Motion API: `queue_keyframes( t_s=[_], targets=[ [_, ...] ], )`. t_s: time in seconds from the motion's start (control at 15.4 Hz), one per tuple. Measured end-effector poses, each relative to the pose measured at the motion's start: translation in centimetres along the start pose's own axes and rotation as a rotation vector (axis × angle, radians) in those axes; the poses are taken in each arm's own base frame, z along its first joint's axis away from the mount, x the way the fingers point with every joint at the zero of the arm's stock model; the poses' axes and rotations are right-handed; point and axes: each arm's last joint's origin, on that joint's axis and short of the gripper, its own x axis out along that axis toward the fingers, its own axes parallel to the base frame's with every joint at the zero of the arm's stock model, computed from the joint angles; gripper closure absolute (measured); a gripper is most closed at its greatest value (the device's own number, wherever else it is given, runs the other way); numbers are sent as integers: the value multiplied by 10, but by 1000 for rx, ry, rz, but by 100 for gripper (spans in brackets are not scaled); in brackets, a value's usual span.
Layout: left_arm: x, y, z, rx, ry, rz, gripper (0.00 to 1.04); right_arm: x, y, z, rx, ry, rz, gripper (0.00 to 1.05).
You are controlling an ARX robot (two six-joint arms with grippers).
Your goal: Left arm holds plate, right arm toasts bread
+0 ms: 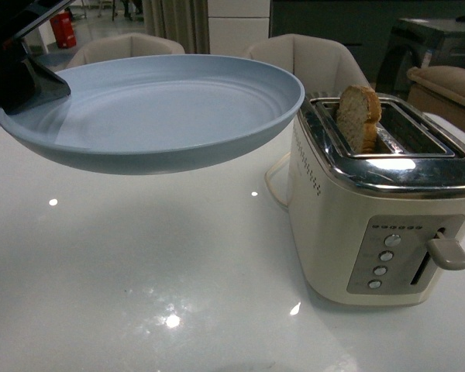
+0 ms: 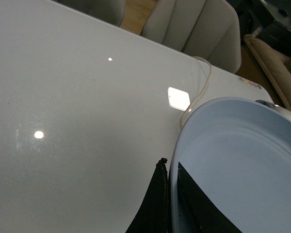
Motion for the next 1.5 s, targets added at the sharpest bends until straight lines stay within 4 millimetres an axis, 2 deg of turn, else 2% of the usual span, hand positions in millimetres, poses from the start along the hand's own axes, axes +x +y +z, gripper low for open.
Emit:
queue_keyframes(
  t_s=[0.07,0.13,0.59,1.11,1.3,1.5],
  targets=[
    [0,0,0,0,0,0,102,0,0,0,0,0,0,103],
    [0,0,0,0,0,0,102,0,0,0,0,0,0,93],
    [0,0,0,0,0,0,102,0,0,0,0,0,0,5],
    [0,0,0,0,0,0,102,0,0,0,0,0,0,6],
    [-4,0,5,181,-86,-53,102,0,0,0,0,0,0,6],
    [-2,9,12,182,-91,-80,102,0,0,0,0,0,0,6]
  ],
)
